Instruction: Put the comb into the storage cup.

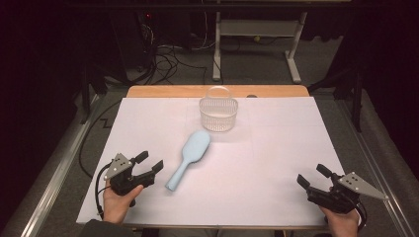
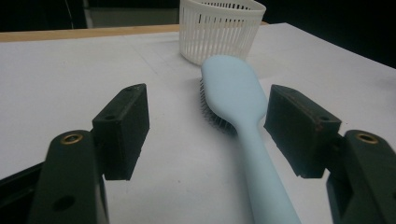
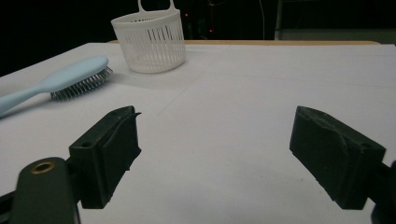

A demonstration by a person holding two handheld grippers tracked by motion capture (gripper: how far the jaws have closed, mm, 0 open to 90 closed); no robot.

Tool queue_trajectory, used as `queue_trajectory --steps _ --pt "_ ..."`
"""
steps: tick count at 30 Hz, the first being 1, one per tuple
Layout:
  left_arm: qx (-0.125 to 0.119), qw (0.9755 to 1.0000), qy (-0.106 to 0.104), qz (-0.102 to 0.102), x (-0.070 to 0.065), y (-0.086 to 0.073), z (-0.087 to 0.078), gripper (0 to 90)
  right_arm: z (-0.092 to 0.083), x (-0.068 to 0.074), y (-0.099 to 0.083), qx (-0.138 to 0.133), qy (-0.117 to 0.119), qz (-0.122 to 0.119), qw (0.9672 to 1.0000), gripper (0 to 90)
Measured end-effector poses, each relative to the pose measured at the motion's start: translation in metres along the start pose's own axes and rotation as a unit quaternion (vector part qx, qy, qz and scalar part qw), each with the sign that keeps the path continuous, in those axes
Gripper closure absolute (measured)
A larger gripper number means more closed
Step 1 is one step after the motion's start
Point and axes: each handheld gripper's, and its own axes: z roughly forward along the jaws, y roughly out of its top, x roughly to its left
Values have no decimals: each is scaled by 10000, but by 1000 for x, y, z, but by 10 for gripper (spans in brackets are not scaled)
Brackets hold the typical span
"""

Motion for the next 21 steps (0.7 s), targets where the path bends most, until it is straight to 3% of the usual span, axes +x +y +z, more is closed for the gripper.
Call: queue_trajectory --steps 21 --pt "56 9998 -154 101 -10 7 13 316 -1 0 0 -8 39 21 10000 163"
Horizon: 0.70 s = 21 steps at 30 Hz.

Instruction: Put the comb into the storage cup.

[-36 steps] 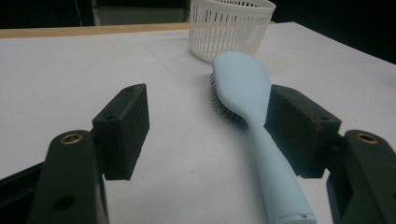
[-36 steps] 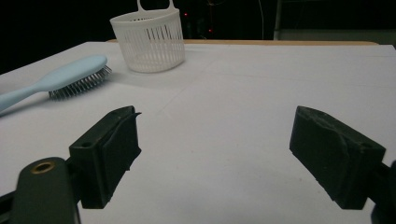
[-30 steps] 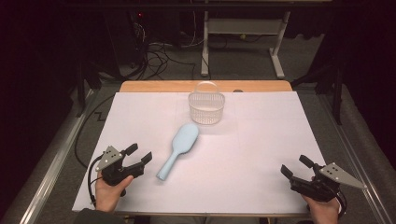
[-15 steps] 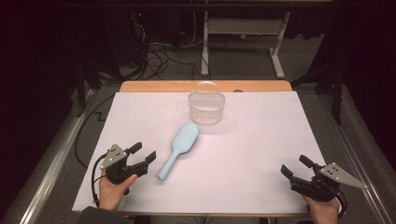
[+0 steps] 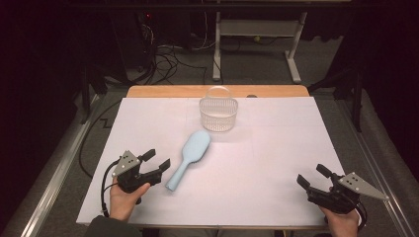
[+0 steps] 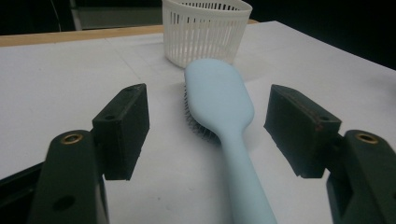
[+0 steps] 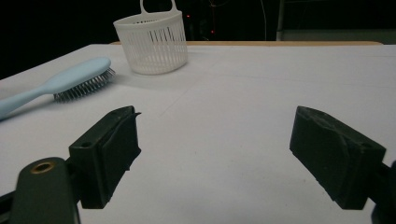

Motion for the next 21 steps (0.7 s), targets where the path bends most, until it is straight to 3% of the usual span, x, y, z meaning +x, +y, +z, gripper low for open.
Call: queue_trajectory --steps 21 --pt "66 9998 -169 94 -12 8 18 316 0 0 0 -4 13 -3 10000 163"
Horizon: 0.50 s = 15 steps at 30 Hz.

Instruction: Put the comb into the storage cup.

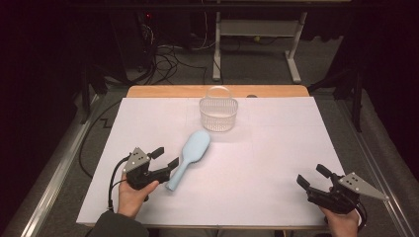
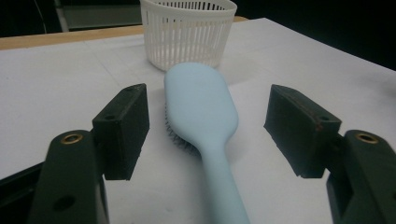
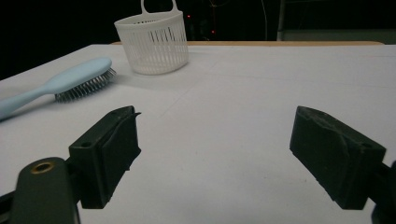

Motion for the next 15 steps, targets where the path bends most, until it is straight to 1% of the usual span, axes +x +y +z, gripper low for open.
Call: queue_trajectory --steps 5,10,13,15 --pt "41 10000 -55 52 -4 3 6 316 0 0 0 0 -5 5 10000 163" --pt "81 9999 -102 55 -7 5 12 316 0 0 0 -1 -2 10 10000 163" --pt "177 9998 -126 49 -8 6 15 318 0 0 0 0 1 8 10000 163" --pt "296 9995 -133 51 -8 9 17 325 0 0 0 -3 4 10 10000 163"
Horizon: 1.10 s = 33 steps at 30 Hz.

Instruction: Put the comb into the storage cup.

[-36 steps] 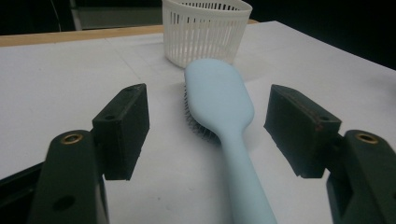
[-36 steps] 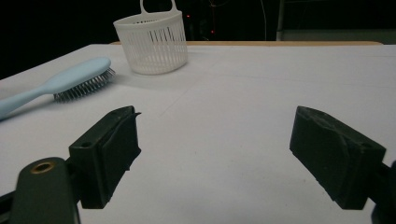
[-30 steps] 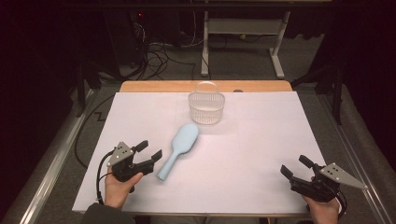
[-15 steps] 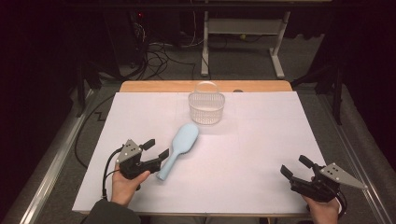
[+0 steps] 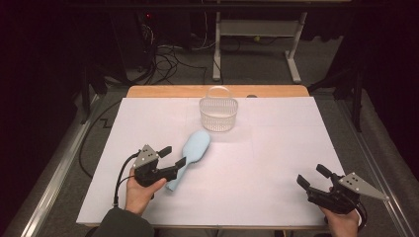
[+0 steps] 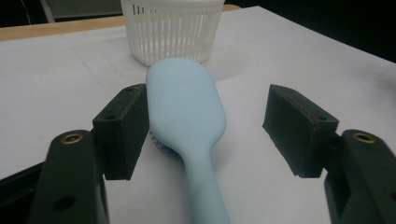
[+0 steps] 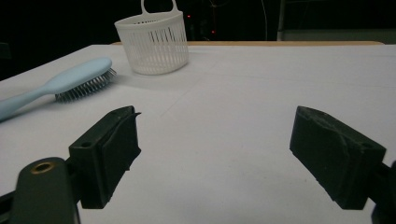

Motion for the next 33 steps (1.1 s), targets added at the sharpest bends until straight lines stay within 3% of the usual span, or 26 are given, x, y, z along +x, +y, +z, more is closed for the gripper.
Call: queue_trajectory --steps 9,14,26,30,33 --pt "238 9997 26 34 -1 12 6 332 0 0 0 -6 2 4 10000 163" --pt "532 9986 33 45 -2 19 11 327 0 0 0 -4 13 7 10000 163" --pt "1216 9921 278 143 -4 32 24 247 0 0 0 -22 34 8 10000 163" --pt "1442 9882 465 207 -4 35 27 231 0 1 0 -12 29 1 10000 163" --pt "1582 9860 488 191 -3 36 29 231 0 1 0 -8 28 -7 10000 163"
